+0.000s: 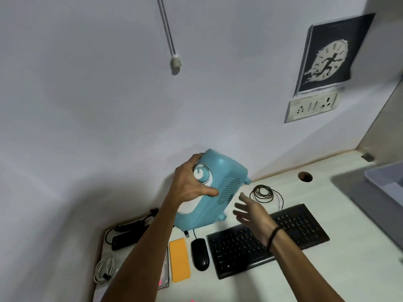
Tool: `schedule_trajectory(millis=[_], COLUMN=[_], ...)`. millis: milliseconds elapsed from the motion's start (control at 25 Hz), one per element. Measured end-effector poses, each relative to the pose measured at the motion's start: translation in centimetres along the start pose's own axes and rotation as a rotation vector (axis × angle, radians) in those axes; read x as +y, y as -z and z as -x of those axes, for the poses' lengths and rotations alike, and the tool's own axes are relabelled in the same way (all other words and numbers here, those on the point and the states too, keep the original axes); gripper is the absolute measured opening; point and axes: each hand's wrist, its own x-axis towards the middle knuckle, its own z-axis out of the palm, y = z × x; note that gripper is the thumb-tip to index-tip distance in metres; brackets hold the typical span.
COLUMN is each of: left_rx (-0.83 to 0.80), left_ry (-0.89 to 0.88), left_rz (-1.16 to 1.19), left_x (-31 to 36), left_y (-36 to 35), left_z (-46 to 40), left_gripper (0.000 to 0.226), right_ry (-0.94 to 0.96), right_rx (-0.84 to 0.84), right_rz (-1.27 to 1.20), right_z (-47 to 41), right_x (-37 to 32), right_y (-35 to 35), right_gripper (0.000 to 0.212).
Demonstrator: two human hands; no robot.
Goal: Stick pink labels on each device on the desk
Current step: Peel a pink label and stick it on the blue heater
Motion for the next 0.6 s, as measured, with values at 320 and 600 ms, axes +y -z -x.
schedule_trajectory(millis=[320,600], left_rx=[-0.396,-0.502], left_ry=[0.057,0.08], left_rz=[-0.421,-0.475], left_x=[-2.0,-5.1], left_y=[-8.0,-11.6], left_z=[-10.9,-14.9], left_gripper=[0.106,0.109], right_ry=[-0.2,-0.317], right_rx=[-0.04,-0.047], right_rz=[-0.4,-0.447], right_z=[-8.8,-14.1], right_x=[3.1,3.8], right_y=[-0.7,-0.5], right_gripper=[0.024,0.019])
